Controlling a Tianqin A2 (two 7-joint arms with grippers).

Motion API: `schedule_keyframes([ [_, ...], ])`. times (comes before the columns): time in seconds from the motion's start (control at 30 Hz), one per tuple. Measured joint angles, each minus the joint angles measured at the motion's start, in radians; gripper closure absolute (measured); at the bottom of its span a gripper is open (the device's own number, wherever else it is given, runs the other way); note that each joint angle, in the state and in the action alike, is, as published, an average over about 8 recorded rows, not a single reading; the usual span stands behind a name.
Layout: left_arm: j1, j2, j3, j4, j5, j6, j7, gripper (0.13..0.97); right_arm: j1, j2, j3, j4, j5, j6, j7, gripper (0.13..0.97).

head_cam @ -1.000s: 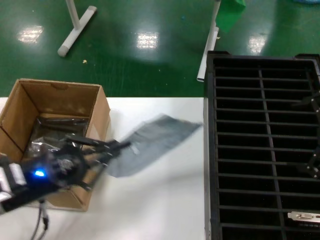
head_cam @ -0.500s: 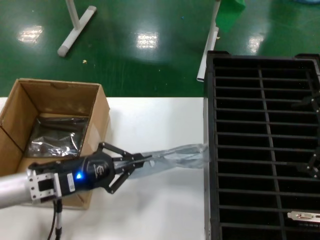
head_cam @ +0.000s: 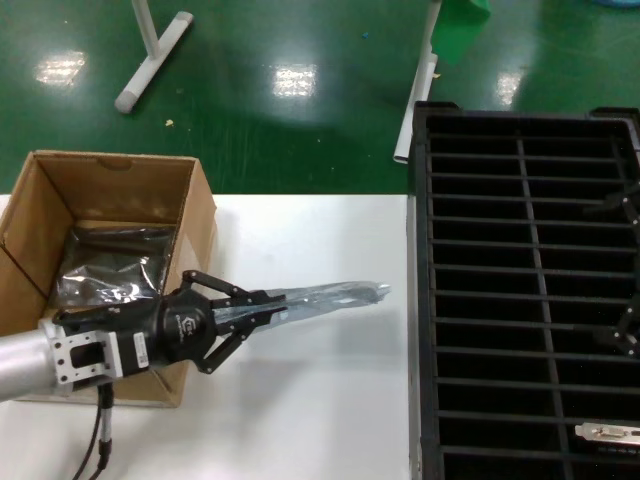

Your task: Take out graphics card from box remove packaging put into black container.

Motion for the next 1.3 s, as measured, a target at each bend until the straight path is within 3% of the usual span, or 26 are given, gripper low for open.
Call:
schedule_keyframes([
  [0.23, 0.048, -0.019, -0.021, -0.065, -0.024, -0.014, -0.056, 0.914, 0.0, 0.0, -0.001, 0.0, 0.001, 0.0, 0.0, 0.129],
  [0.47, 0.149, -0.024, -0.073, -0.212, -0.1, -0.047, -0.206, 0.844, 0.0, 0.001, -0.001, 0.0, 0.001, 0.001, 0.0, 0.129],
  [0.6, 0.205, -0.004, -0.123, -0.286, -0.157, -0.084, -0.279, 0.802, 0.0, 0.001, -0.001, 0.0, 0.001, 0.001, 0.0, 0.129],
  [0.77, 0.243, 0.034, -0.181, -0.329, -0.208, -0.129, -0.308, 0.687, 0.0, 0.001, -0.002, 0.0, 0.001, 0.001, 0.0, 0.129],
  [0.9, 0.253, 0.046, -0.193, -0.339, -0.214, -0.152, -0.316, 0.618, -0.008, -0.006, 0.002, 0.003, 0.003, 0.014, 0.001, 0.129],
  [1.17, 0.28, 0.059, -0.189, -0.372, -0.192, -0.229, -0.364, 0.394, -0.065, -0.049, 0.026, 0.021, 0.016, 0.101, 0.009, 0.129],
  [1.3, 0.299, 0.068, -0.186, -0.394, -0.177, -0.282, -0.397, 0.394, -0.104, -0.078, 0.043, 0.033, 0.025, 0.161, 0.014, 0.129],
])
